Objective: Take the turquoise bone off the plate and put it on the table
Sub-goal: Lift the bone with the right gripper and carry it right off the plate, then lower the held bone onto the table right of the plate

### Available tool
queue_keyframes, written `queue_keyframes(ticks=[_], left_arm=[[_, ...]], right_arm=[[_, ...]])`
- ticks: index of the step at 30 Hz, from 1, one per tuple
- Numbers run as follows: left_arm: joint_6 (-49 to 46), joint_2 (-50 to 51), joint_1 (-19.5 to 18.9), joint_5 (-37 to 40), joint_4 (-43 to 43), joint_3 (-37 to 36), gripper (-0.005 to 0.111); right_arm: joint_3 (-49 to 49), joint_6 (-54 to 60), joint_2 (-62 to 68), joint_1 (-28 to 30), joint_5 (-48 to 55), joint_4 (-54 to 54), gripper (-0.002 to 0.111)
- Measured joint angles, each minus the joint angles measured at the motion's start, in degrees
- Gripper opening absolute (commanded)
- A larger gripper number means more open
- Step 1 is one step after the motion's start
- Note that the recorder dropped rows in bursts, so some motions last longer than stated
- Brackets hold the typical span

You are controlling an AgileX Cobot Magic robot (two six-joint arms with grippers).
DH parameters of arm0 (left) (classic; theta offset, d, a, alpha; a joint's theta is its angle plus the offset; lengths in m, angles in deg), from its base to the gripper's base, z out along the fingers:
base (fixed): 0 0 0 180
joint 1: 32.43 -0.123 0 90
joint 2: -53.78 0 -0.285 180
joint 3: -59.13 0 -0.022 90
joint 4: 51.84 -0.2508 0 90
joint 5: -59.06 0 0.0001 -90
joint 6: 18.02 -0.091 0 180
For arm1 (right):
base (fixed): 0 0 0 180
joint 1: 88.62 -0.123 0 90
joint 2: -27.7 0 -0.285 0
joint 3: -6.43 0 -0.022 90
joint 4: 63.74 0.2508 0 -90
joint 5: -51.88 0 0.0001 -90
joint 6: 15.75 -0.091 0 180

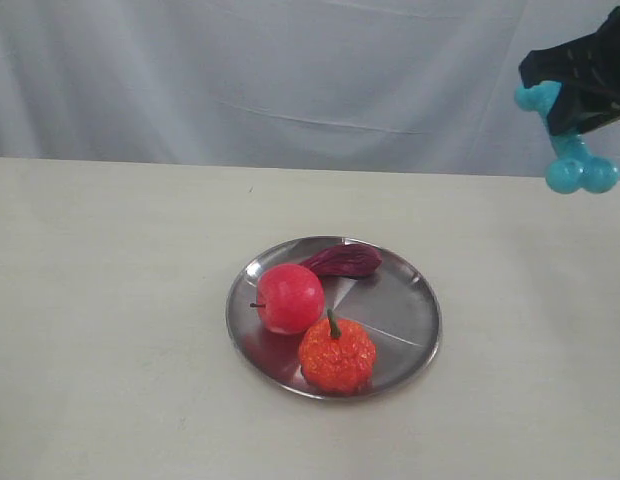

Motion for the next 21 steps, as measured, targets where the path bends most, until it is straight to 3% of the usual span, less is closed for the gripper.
queue_keyframes(ticks=[21], left_arm=[[0.0,0.0,0.0,0.0,0.0,0.0,0.0]], right_arm=[[8.96,0.45,14.24,1.69,-7.33,1.23,0.003]])
